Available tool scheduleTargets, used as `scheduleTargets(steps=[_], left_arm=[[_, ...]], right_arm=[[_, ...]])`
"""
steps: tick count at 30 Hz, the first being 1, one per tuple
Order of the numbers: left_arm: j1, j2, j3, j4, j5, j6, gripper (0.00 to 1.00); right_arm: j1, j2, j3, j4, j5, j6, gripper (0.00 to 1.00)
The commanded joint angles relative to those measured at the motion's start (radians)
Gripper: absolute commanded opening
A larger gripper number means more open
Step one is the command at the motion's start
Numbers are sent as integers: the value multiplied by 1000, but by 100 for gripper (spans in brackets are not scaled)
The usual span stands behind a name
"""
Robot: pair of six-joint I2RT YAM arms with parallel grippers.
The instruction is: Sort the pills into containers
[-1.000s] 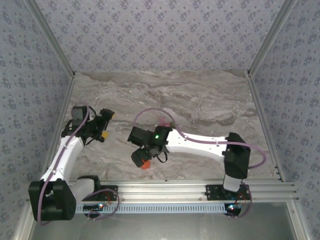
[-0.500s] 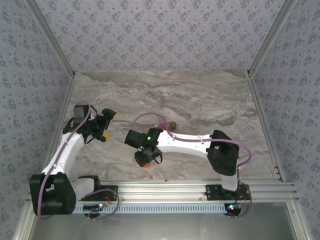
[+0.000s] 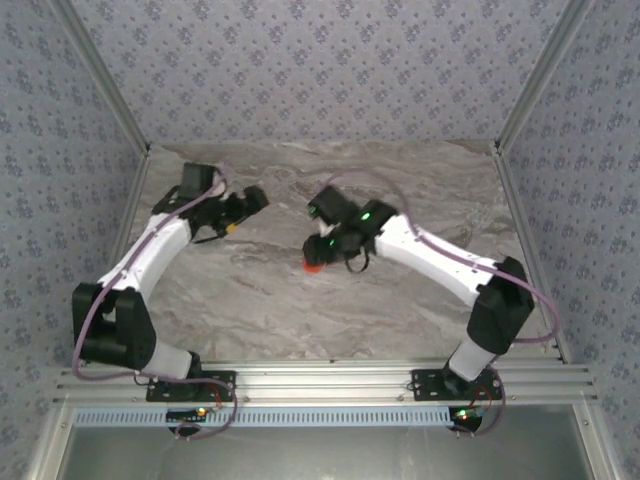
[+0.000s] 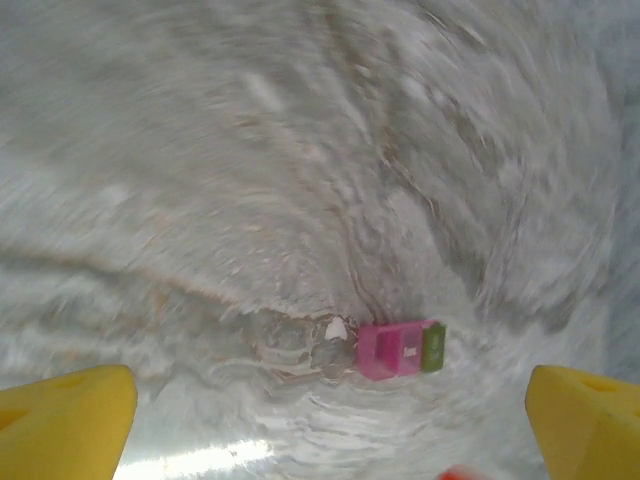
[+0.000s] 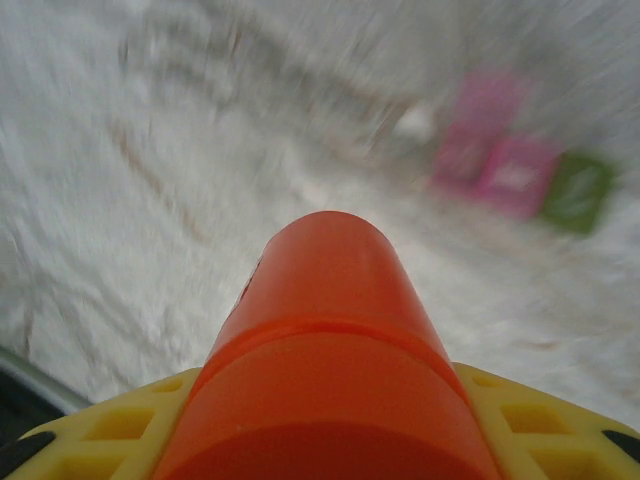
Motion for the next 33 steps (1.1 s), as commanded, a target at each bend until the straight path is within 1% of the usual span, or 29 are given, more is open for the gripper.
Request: scheduleTargets(steps=[1, 3, 6, 8, 12, 15, 20, 23, 29, 31, 33], left_arm=[[-103, 53, 39, 36, -92, 307, 100], [-145, 45, 5, 159, -105, 379, 100], [-181, 15, -54, 329, -100, 496, 100], [-191, -2, -85, 398, -35, 583, 98], [-245, -35, -145, 493, 21, 804, 98], [-292, -26, -145, 506, 47, 896, 98], [-351, -26, -157, 602, 101, 922, 97], [-373, -26, -158, 631, 117, 939, 97], [-385, -13, -156, 690, 164, 932, 96], [-386, -10, -153, 702, 178, 922, 95], [-388, -4, -147, 704, 195, 916, 90]], right_arm=[[-120, -34, 101, -81, -54, -85, 44], [-200, -40, 149, -103, -92, -107, 43], [-299, -42, 203, -136, -173, -138, 44], [-345, -33, 239, -171, -217, -167, 43], [-391, -14, 286, -231, -278, -228, 43], [-400, -8, 291, -233, -338, -234, 43], [-386, 2, 298, -237, -435, -236, 43], [-366, 3, 308, -255, -444, -239, 43], [-324, 13, 320, -268, -453, -236, 43], [-313, 22, 324, -272, -452, -236, 43], [-305, 29, 324, -269, -450, -232, 43]])
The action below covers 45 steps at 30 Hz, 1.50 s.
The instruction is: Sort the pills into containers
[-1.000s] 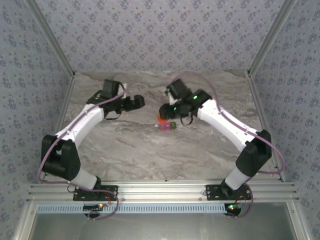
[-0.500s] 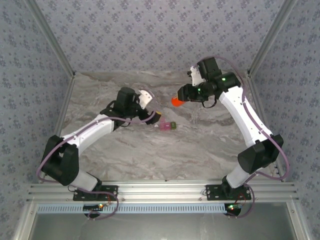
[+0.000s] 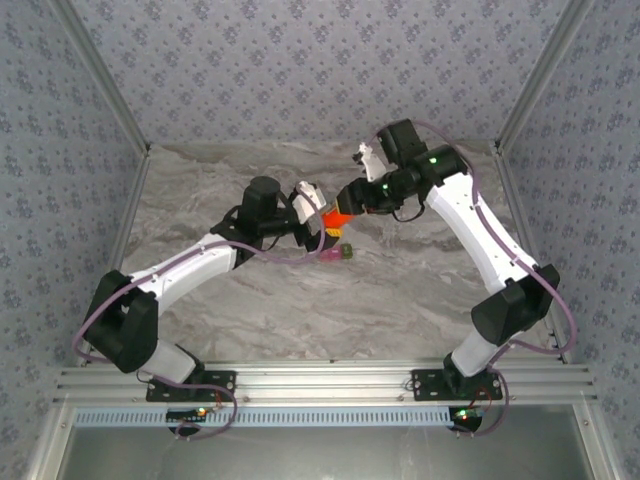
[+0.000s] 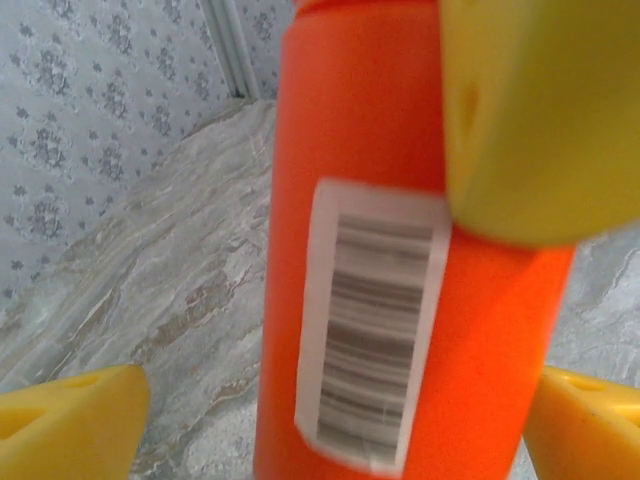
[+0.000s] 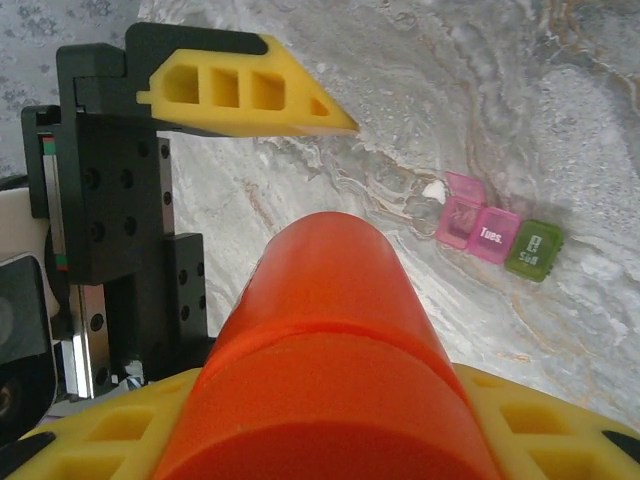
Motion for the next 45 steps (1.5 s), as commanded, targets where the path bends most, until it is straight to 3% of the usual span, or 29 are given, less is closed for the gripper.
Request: scheduleTargets(steps=[1, 11, 28, 45], left_arm=[[-10, -1, 8, 55, 64, 1, 89], [-19, 4, 16, 26, 104, -9, 75], [-18, 24, -38, 70, 45, -64, 87], [-23, 62, 24, 93, 66, -87, 81]], right_arm=[[15, 18, 35, -20, -30, -12, 43], [33, 44, 50, -7, -34, 15, 43], [-7, -22, -27, 44, -34, 59, 41], [10, -21, -63, 76, -43, 77, 40]])
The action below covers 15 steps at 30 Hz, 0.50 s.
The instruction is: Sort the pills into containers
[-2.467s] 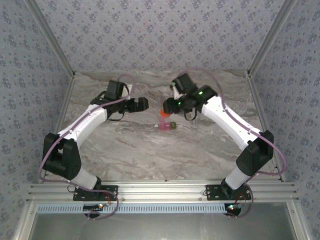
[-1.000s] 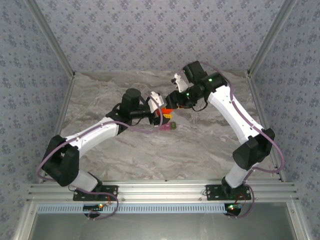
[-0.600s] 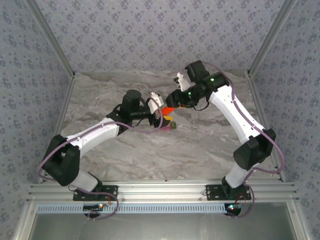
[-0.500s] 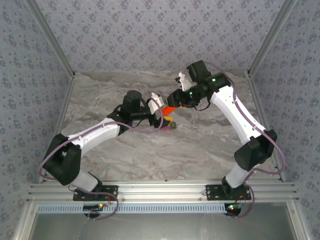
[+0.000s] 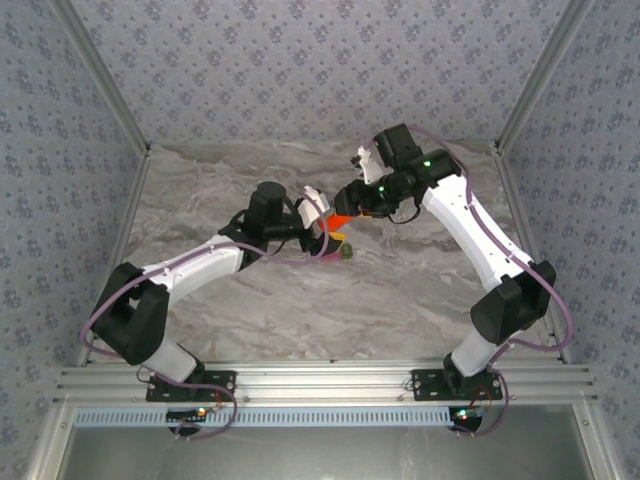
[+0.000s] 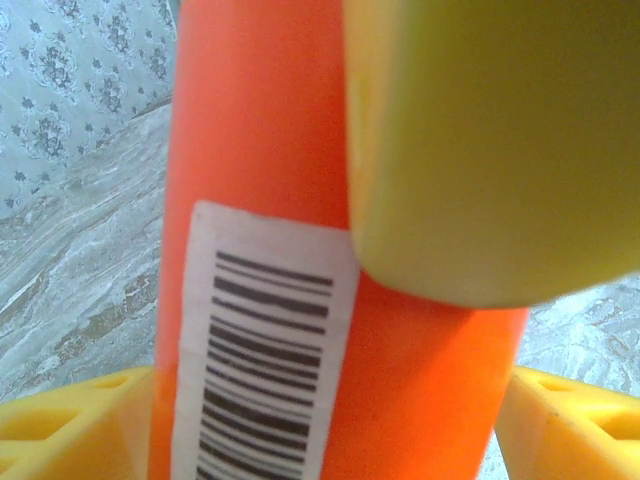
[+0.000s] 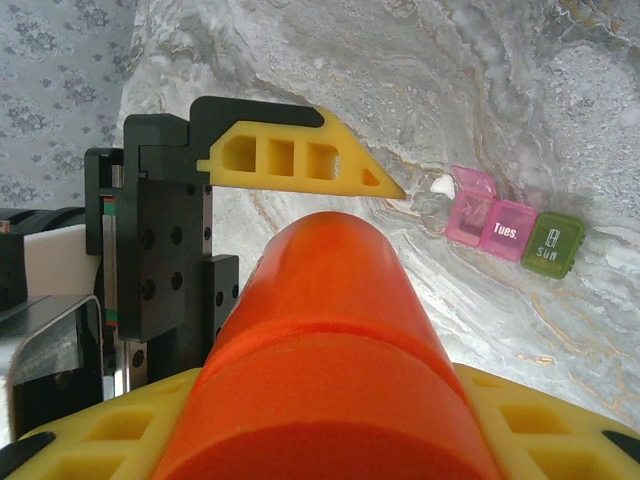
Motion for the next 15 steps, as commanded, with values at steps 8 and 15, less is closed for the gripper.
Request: scheduleTargets(steps=[8, 15], left_arm=[[-20, -1, 55, 47, 16, -17, 76], [-22, -6, 55, 23, 22, -18, 54]], right_arm=[[15, -16, -13, 20, -26, 15, 40], [15, -24, -11, 17, -29, 20, 40]])
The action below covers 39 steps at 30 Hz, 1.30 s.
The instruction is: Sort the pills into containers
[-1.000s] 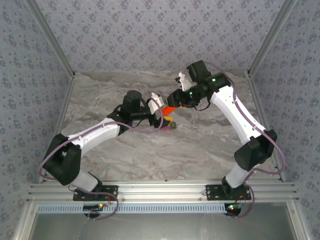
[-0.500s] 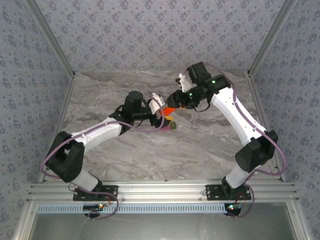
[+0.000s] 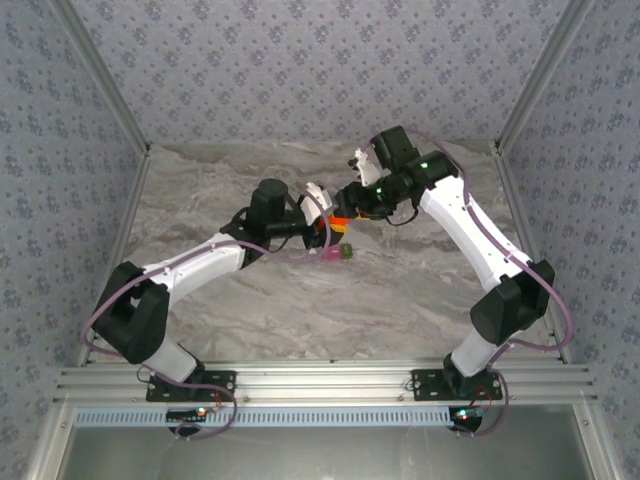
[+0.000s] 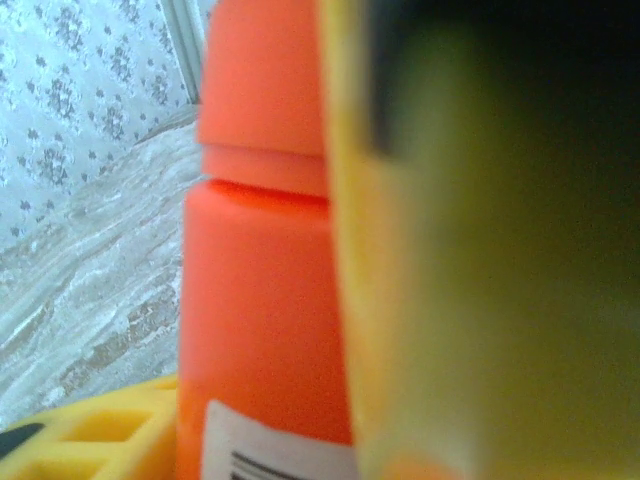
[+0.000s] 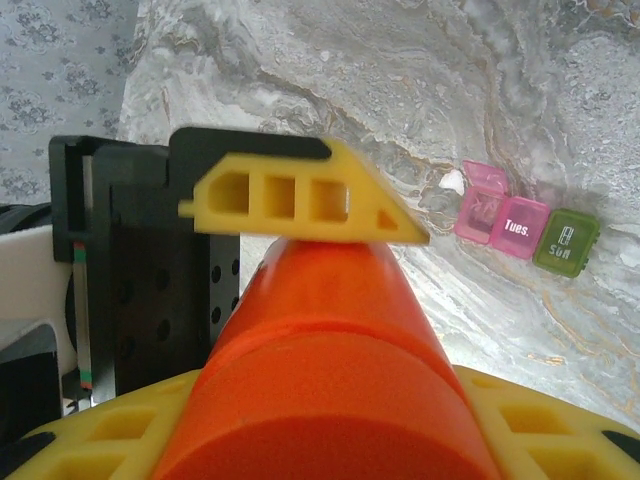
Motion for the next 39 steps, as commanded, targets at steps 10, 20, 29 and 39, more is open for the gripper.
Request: scheduleTargets(steps=[10, 20, 29, 39], left_arm=[[-10, -25, 42, -44, 13, -38, 31], [-9, -62, 50, -71, -33, -64, 14], [-8, -85, 51, -106, -51, -62, 2], [-9, -81, 58, -138, -48, -49, 0]], right_arm=[[-8, -34, -8, 26, -40, 40, 62], [-149, -171, -103, 54, -79, 88, 75], [-189, -199, -150, 112, -123, 141, 74], [-118, -105, -60, 145, -134, 160, 74]])
